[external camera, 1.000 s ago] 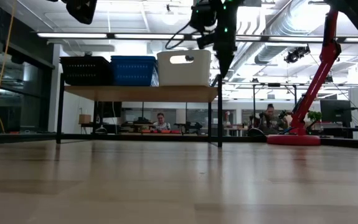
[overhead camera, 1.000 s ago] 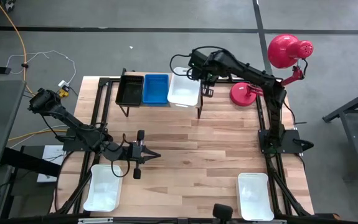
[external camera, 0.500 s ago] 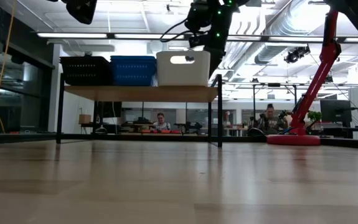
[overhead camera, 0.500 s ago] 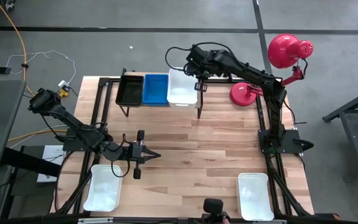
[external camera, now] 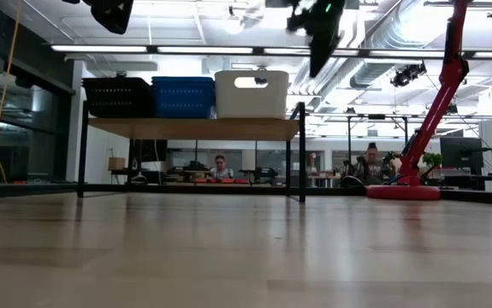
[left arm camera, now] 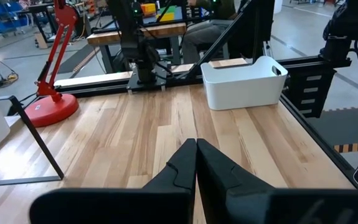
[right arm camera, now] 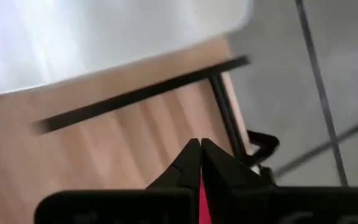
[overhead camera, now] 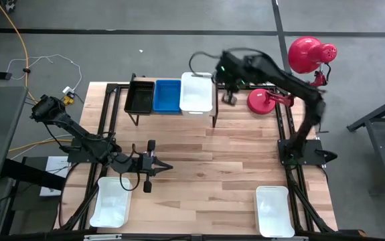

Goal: Stack baskets on shelf by color
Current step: Stack the right white bin on the white bin on the shelf

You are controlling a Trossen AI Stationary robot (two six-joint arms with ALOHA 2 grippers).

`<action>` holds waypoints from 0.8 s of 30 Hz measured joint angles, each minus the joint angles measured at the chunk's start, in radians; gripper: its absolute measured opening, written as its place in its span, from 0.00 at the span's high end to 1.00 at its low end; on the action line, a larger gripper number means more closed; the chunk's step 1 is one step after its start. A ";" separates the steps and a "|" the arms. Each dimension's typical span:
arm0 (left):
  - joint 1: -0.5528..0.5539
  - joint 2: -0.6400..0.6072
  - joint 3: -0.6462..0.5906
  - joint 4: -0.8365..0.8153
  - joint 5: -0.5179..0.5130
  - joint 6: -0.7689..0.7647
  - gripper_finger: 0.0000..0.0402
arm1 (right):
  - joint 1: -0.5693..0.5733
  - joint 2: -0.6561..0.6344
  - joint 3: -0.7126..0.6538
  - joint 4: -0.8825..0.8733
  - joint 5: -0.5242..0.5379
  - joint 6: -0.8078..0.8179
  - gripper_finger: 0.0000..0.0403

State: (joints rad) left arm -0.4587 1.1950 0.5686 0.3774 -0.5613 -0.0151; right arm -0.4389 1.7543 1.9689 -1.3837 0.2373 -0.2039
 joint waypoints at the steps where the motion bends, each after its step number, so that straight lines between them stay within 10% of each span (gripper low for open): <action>1: 0.000 0.000 0.000 0.000 0.000 0.000 1.00 | 0.030 -0.046 -0.044 0.014 -0.004 0.019 1.00; 12: 0.000 0.000 0.000 0.001 0.000 -0.008 1.00 | 0.464 -0.596 -0.772 0.244 -0.122 0.496 1.00; 24: 0.003 0.000 0.000 0.001 -0.031 0.026 1.00 | 0.935 -0.611 -0.815 0.246 -0.159 1.051 1.00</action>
State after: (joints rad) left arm -0.4557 1.1950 0.5686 0.3786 -0.5919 0.0113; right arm 0.4961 1.1432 1.1542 -1.1374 0.0788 0.8474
